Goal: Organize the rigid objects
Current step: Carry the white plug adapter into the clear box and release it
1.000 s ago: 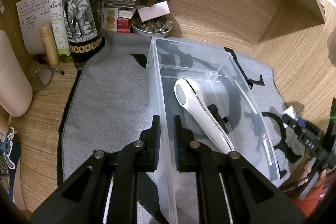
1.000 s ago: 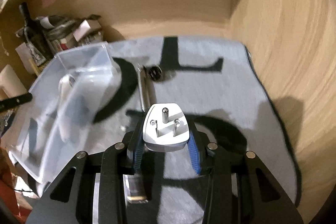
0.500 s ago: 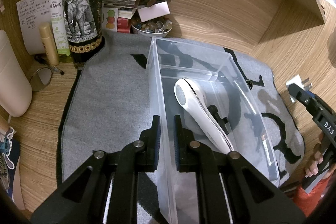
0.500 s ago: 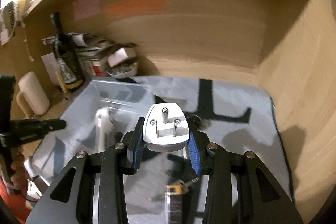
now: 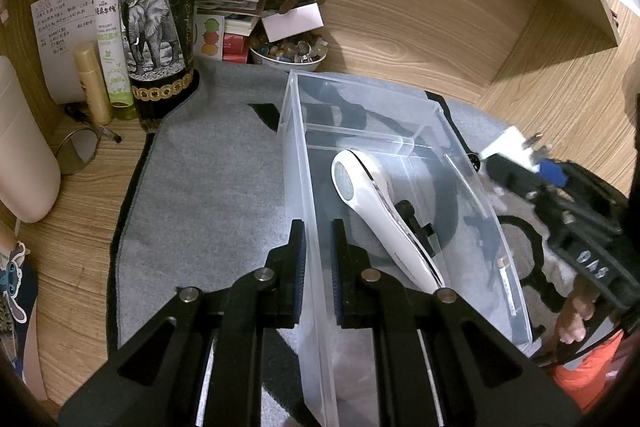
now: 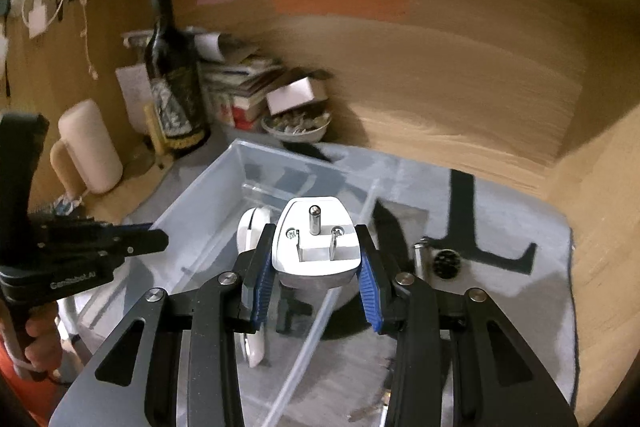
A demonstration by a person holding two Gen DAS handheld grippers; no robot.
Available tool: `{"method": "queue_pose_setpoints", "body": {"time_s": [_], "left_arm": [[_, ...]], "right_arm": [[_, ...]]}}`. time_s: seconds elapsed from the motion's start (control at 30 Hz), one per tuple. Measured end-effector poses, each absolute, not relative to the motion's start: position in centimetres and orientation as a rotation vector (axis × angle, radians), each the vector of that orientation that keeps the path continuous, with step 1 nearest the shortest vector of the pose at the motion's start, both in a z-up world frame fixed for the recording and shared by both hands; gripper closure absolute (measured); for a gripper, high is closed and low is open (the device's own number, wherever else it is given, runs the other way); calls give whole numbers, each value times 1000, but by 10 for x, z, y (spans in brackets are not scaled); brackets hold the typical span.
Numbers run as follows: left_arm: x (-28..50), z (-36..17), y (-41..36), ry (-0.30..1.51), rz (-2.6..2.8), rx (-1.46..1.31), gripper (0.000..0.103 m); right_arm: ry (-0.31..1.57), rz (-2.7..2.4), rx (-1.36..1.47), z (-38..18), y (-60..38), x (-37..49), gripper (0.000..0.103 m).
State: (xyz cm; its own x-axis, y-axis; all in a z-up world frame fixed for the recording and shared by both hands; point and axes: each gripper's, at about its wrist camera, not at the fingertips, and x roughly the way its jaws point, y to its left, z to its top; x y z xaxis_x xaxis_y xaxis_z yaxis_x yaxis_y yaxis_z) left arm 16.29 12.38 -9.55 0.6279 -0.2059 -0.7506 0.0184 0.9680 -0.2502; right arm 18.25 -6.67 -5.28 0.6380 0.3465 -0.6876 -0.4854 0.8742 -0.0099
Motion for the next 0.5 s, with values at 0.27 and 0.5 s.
{"method": "queue_pose_setpoints", "body": {"time_s": [0.27, 0.5], "left_arm": [[162, -96, 124, 884, -130, -228, 93], [163, -96, 124, 884, -131, -231, 93]], "right_arm": [[818, 509, -283, -79, -44, 191, 69], [902, 534, -297, -95, -37, 198, 69]]}}
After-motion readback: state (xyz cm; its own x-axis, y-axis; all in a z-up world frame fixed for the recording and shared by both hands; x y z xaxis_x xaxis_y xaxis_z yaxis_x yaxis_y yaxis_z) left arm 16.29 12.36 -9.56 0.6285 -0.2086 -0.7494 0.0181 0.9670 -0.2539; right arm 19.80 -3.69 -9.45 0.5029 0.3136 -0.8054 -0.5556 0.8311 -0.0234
